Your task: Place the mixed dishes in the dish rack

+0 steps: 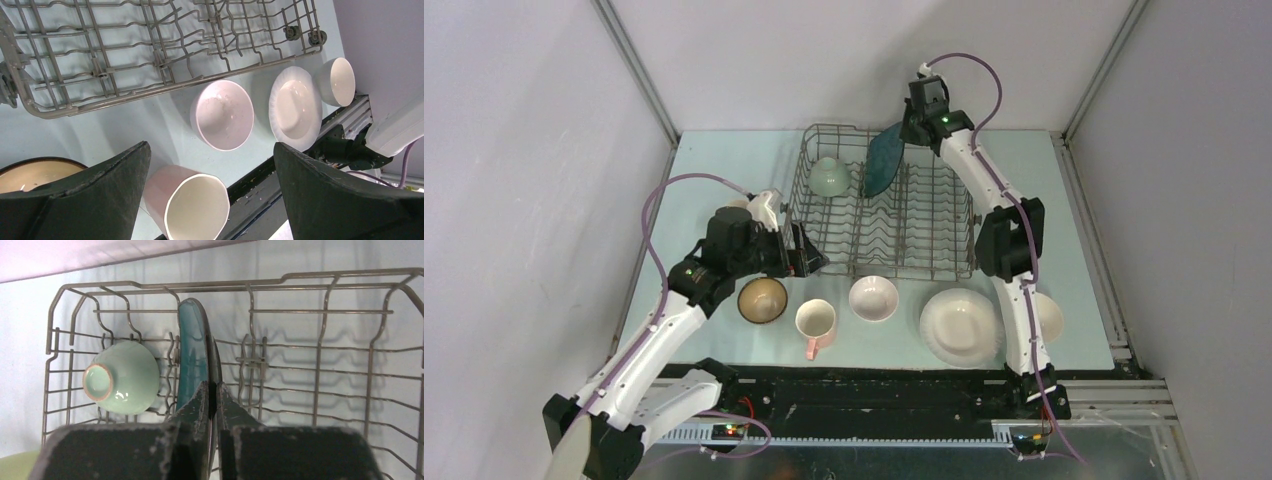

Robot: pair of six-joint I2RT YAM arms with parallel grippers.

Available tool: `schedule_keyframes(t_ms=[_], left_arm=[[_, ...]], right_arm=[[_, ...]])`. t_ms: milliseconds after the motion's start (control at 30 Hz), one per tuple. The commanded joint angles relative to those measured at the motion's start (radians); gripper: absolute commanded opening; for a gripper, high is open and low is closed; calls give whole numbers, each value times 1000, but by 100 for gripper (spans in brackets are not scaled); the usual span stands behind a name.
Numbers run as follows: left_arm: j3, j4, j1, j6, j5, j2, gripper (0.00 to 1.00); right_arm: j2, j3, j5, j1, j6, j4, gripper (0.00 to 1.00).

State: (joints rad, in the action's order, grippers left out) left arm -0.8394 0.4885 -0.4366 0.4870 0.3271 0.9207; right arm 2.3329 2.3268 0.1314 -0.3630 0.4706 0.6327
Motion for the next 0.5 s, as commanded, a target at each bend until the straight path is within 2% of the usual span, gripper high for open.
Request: schedule_keyframes(t_ms=[0, 33, 200, 267, 467], left_arm=[[-12, -7, -2, -20, -17, -12, 100], [-13, -6, -2, -20, -18, -9, 100], [-18, -6, -2, -19, -19, -3, 100], [-17, -6, -2, -20, -20, -3, 100], [-15, -6, -2, -19, -22, -2, 100]], right_arm=[[-5, 79, -64, 8, 31, -205, 14], [-2, 74, -69, 9, 32, -219, 17], [15, 41, -100, 16, 45, -256, 48], [13, 17, -113, 25, 60, -274, 57], [-2, -22, -156, 45, 82, -270, 68]])
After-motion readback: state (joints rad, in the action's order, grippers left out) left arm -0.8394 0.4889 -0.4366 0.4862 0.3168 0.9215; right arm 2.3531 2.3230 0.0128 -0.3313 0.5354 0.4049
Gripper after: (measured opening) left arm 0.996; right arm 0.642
